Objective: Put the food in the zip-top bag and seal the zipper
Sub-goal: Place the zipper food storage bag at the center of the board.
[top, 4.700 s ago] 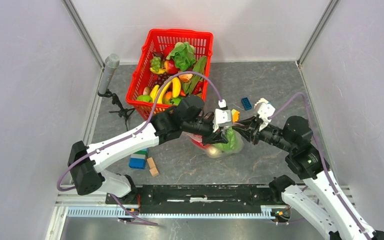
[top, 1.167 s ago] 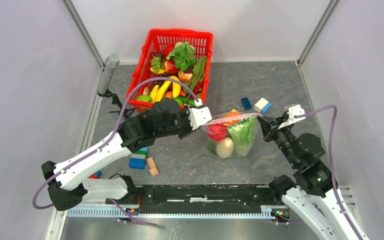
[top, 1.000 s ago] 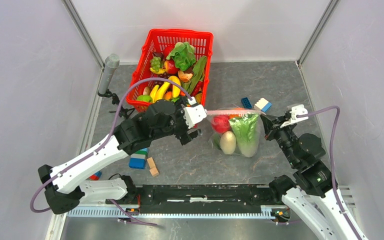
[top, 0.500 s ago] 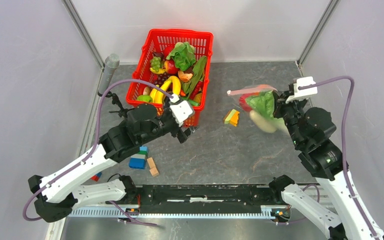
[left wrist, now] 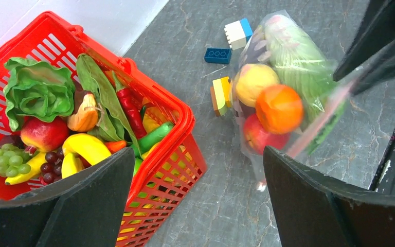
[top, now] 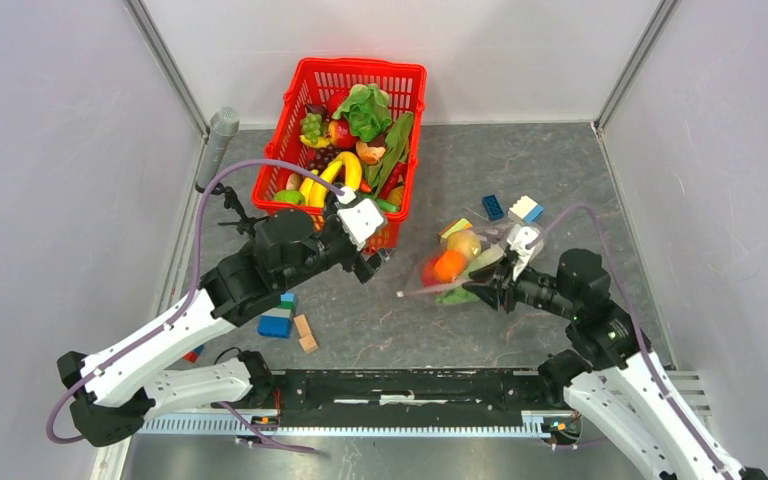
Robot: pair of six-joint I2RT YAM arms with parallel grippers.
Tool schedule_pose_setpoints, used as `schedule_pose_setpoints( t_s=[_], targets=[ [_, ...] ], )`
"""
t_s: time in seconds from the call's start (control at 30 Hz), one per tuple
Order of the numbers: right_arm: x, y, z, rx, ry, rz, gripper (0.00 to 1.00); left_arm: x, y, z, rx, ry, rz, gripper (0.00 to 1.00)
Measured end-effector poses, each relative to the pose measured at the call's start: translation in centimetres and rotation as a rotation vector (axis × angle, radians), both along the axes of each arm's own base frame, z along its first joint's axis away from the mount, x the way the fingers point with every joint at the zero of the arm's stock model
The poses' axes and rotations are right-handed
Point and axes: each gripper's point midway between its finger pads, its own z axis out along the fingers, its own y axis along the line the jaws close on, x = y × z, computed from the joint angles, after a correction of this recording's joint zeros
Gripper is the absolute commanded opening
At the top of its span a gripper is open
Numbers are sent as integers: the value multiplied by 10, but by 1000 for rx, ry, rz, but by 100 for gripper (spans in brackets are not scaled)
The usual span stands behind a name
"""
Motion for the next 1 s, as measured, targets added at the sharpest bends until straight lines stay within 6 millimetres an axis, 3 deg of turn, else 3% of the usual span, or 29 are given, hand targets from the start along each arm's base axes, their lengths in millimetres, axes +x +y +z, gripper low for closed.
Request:
schedule_pose_setpoints(
  t_s=[0.07,0.27,0.37,0.47,0.53,0.63,0.73,0.83,1.0],
  targets=[
    [-21,5,4,41,-9,88,66,1,0,1,-3,-2,1,100],
    [-41,5,60,135,-196,155,73,2,-1,2,-9,-6,3,100],
    [-31,-1,78,159,-245,81,76,2,-1,1,-8,-4,2,100],
    [-3,-18,77,157,-222,-110,77,1,-2,2,-12,-1,-2,100],
    [19,-33,66,143,-170,-264,78,1,-3,1,-17,7,-5,100],
    [54,-56,17,64,-4,-511,80,-2,-5,1,-29,25,-16,100],
    [64,-70,-43,-34,150,-646,81,-2,-7,-2,-39,51,-15,100],
    [55,-81,-103,-121,284,-713,82,2,-10,-10,-42,90,4,100],
    [58,-85,-101,-57,290,-778,86,24,-7,-34,-51,209,73,100]
  ],
)
